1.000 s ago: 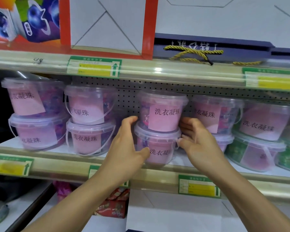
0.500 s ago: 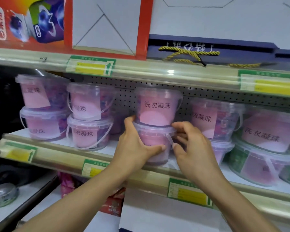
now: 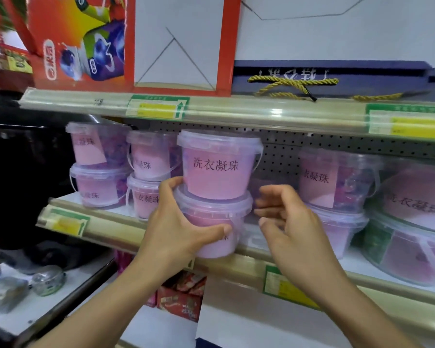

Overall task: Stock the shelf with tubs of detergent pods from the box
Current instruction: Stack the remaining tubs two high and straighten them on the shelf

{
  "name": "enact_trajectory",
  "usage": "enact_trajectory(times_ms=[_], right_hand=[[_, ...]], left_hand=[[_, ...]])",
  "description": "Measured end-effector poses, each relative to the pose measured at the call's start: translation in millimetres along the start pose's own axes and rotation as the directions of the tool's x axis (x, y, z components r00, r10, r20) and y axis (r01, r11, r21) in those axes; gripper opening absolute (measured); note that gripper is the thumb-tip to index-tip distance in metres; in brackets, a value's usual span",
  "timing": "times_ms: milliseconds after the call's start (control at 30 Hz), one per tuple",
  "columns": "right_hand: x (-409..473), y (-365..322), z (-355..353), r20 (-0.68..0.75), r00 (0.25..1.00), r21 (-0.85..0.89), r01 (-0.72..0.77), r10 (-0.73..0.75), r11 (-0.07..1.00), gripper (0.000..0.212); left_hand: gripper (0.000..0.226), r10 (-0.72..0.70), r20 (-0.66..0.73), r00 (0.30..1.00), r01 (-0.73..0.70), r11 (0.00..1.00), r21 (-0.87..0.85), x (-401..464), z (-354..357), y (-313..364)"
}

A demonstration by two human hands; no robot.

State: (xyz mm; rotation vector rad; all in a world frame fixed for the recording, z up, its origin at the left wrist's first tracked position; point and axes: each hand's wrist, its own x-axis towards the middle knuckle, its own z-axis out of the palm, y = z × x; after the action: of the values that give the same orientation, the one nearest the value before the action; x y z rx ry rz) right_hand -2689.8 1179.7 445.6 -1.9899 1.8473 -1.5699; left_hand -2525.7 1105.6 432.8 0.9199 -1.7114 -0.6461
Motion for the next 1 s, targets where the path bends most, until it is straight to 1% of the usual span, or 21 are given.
enact_trajectory(times_ms=[67, 167, 200, 300, 400, 467, 500, 567, 600, 633, 700, 733, 767, 833, 900, 933, 1000], right_hand=[[13.8, 6.8, -0.9, -0.029, 0.998, -0.053, -0.062, 0.060, 0.997, 0.036], [41.3, 16.9, 6.7, -0.015, 0.991, -0.308, -0.134, 0.136, 0.942, 0.030], [51.1, 18.8, 11.4, -0.003, 0.987, -0.378, -0.151, 0.162, 0.913, 0.030], [79.4, 25.9, 28.8, 0.029, 0.981, -0.516, -0.151, 0.193, 0.843, 0.039], [105.2, 38.4, 45.9, 0.037, 0.973, -0.701, -0.138, 0.229, 0.699, 0.040], [116.0, 42.7, 53.9, 0.029, 0.973, -0.796, -0.115, 0.228, 0.594, 0.038], [120.2, 43.9, 56.0, 0.029, 0.977, -0.816, -0.100, 0.213, 0.569, 0.037], [126.7, 42.8, 56.4, 0.053, 0.981, -0.815, -0.065, 0.185, 0.576, 0.035], [128.6, 40.3, 54.9, 0.075, 0.982, -0.786, -0.050, 0.175, 0.616, 0.036], [128.5, 37.5, 52.9, 0.099, 0.981, -0.734, -0.039, 0.164, 0.678, 0.038], [121.7, 31.7, 49.0, 0.130, 0.986, -0.606, -0.003, 0.103, 0.796, 0.037], [116.2, 30.2, 47.4, 0.139, 0.988, -0.564, 0.018, 0.073, 0.826, 0.035], [111.6, 30.3, 45.9, 0.151, 0.986, -0.549, 0.023, 0.072, 0.836, 0.034], [106.9, 33.6, 44.5, 0.160, 0.978, -0.582, -0.016, 0.134, 0.813, 0.041], [107.9, 35.5, 41.7, 0.118, 0.965, -0.638, -0.106, 0.233, 0.762, 0.050], [108.7, 34.1, 40.3, 0.092, 0.962, -0.651, -0.137, 0.256, 0.747, 0.052], [109.0, 29.2, 41.4, 0.068, 0.976, -0.646, -0.116, 0.208, 0.755, 0.051]], left_hand=[[0.100, -0.007, -0.014, 1.000, 0.007, 1.000, -0.011, -2.5, -8.9, -3.0], [0.099, -0.035, -0.030, 0.999, 0.034, 0.998, -0.048, -3.5, -22.7, -8.4], [0.099, -0.043, -0.029, 0.999, 0.041, 0.997, -0.063, -3.0, -27.0, -9.6], [0.099, -0.053, -0.012, 0.999, 0.051, 0.994, -0.100, -3.4, -38.1, -13.4], [0.092, -0.034, -0.019, 0.999, 0.032, 0.995, -0.097, -5.0, -46.5, -16.1], [0.094, -0.038, -0.011, 0.999, 0.037, 0.994, -0.105, -5.7, -51.7, -17.1], [0.097, -0.043, -0.006, 0.999, 0.042, 0.993, -0.108, -5.5, -54.5, -17.8], [0.100, -0.060, -0.002, 0.998, 0.059, 0.992, -0.108, -5.0, -59.7, -19.0], [0.100, -0.065, -0.004, 0.998, 0.064, 0.992, -0.106, -5.0, -62.1, -19.7], [0.100, -0.069, -0.004, 0.998, 0.068, 0.992, -0.106, -5.4, -64.0, -20.5], [0.097, -0.070, -0.005, 0.998, 0.069, 0.992, -0.107, -6.4, -66.7, -22.0], [0.094, -0.070, -0.005, 0.998, 0.069, 0.992, -0.105, -6.8, -67.6, -22.8], [0.093, -0.072, -0.001, 0.997, 0.072, 0.992, -0.102, -7.0, -68.3, -23.2], [0.089, -0.080, 0.008, 0.997, 0.080, 0.992, -0.098, -7.0, -69.7, -24.4], [0.087, -0.088, 0.005, 0.996, 0.088, 0.992, -0.095, -7.0, -70.8, -25.8], [0.087, -0.090, 0.004, 0.996, 0.090, 0.991, -0.096, -7.0, -71.1, -26.2], [0.087, -0.092, 0.004, 0.996, 0.091, 0.991, -0.099, -6.7, -71.1, -25.3]])
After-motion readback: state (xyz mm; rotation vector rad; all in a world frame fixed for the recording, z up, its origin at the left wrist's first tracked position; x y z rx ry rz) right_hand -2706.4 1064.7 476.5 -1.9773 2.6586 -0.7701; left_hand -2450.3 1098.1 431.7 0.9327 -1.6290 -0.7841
